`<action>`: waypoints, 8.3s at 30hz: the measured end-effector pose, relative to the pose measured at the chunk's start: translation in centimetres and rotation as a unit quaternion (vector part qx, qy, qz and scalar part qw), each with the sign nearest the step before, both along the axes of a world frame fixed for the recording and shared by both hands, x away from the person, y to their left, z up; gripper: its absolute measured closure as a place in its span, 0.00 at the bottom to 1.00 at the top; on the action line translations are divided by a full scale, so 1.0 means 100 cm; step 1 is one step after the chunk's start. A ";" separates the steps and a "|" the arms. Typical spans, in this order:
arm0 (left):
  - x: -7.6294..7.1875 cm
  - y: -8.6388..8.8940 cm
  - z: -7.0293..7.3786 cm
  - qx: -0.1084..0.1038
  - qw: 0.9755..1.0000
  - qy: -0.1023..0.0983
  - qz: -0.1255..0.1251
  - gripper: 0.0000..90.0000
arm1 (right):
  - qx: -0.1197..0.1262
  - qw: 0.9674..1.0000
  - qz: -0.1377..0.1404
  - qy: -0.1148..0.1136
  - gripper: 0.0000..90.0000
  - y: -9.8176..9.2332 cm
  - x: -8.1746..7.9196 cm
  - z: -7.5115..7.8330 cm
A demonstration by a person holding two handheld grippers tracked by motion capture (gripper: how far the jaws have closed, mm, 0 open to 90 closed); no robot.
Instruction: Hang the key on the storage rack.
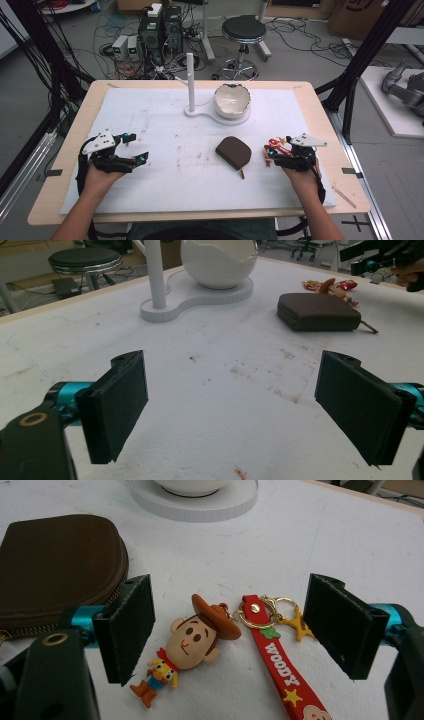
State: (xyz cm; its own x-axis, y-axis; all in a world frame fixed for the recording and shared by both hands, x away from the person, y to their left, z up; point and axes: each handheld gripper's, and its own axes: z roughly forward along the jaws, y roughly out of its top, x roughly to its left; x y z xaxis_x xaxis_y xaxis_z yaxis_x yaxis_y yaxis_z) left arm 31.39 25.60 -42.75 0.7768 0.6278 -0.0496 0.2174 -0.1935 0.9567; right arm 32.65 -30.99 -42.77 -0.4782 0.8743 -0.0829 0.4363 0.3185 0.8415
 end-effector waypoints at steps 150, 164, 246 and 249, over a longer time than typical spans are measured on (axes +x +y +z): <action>0.000 -0.004 0.000 0.011 1.000 0.008 -0.020 0.15 | 0.065 0.977 0.200 -0.024 0.52 0.057 0.061 0.146; -0.008 0.007 0.001 0.013 1.000 0.009 -0.013 0.15 | 0.048 0.969 0.239 -0.035 0.52 0.092 0.074 0.165; -0.007 -0.002 0.002 0.026 0.999 0.001 -0.027 0.15 | -0.028 0.959 0.282 -0.011 0.52 0.237 0.160 0.186; -0.007 -0.001 0.002 0.028 0.999 0.001 -0.028 0.15 | -0.032 0.959 0.281 -0.009 0.52 0.239 0.163 0.184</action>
